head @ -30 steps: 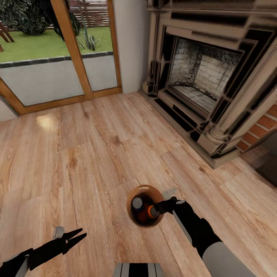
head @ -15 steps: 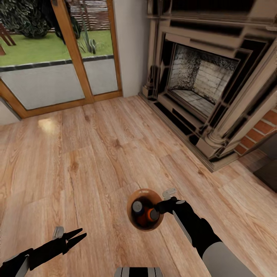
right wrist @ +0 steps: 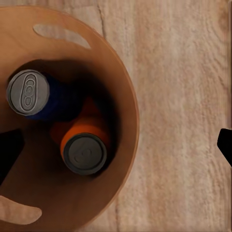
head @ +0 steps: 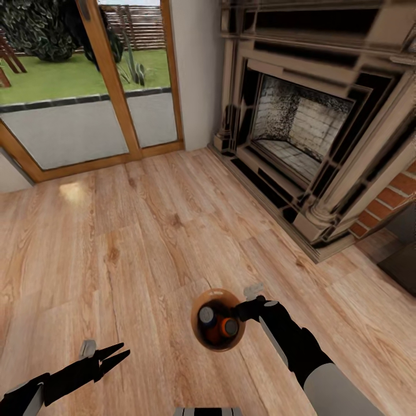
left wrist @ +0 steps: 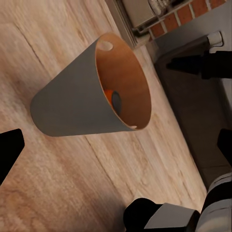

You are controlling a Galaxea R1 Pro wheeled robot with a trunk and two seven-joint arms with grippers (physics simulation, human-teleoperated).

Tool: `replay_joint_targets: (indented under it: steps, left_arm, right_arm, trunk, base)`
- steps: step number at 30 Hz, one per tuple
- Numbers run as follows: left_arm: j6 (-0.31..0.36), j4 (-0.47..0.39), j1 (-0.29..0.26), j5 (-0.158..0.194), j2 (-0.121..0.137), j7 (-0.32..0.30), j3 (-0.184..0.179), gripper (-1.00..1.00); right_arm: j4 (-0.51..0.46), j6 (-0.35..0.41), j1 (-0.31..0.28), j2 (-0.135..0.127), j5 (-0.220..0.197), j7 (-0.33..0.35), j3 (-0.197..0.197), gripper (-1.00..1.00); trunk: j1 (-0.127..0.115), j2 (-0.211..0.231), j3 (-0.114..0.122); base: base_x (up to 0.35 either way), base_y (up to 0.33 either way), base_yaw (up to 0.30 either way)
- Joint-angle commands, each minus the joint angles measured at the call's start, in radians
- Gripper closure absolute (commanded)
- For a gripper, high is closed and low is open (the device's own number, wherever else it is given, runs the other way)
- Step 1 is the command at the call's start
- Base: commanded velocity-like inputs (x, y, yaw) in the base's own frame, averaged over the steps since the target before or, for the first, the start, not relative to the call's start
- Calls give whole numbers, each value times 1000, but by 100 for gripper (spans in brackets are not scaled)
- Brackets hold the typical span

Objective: Put the three can of soda from the living room inside the tash can in the kitchen.

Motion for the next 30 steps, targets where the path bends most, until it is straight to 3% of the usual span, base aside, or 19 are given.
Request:
replay_joint_targets:
  steps: [1,24,30]
  left_arm:
    - [0,0,0,0,0,0,0,-100]
    - [2,0,0,0,0,0,0,-100]
    - [2,1,0,0,0,0,1,-100]
  right_arm:
    - [0,0,0,0,0,0,0,-100]
    - [11,0,0,0,1,0,-1,-100]
    - [71,-50,0,-1,1,0,0,-100]
  trunk:
    - [-4,7,5]
    - [-92,168,114]
    - [-115,210,143]
  base:
    - [0,0,0]
    - [0,0,0]
    - [0,0,0]
